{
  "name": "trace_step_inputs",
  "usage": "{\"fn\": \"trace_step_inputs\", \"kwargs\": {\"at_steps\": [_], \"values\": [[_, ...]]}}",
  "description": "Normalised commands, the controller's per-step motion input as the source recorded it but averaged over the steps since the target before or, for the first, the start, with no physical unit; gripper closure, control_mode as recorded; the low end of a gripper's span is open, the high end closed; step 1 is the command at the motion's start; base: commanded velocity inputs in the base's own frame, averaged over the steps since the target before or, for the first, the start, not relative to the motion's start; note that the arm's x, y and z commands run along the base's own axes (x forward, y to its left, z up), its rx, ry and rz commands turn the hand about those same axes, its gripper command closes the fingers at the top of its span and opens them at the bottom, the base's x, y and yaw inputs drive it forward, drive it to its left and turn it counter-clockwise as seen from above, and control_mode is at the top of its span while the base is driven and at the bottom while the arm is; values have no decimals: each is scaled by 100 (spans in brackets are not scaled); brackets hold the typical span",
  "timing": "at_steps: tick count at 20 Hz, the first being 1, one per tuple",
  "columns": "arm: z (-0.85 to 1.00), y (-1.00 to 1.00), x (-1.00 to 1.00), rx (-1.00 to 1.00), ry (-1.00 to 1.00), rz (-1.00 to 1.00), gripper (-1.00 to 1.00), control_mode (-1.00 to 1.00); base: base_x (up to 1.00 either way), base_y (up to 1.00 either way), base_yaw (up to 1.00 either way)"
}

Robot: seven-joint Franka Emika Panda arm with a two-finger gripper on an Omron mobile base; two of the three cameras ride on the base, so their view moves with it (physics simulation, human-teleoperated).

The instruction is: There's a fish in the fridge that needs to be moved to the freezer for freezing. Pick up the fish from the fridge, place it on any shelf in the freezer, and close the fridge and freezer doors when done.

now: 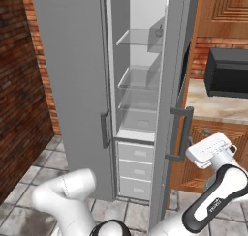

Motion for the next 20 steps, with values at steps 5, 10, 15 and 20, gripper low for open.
{"fn": "trace_step_inputs", "kwargs": {"at_steps": [5,10,15,20], "values": [[0,20,1,0,6,11,-100,-100,0,0,0],[-10,12,6,0,4,14,-100,-100,0,0,0],[-23,-5,18,0,9,8,-100,-100,0,0,0],[-12,-26,28,0,12,0,-100,-100,0,0,0]]}}
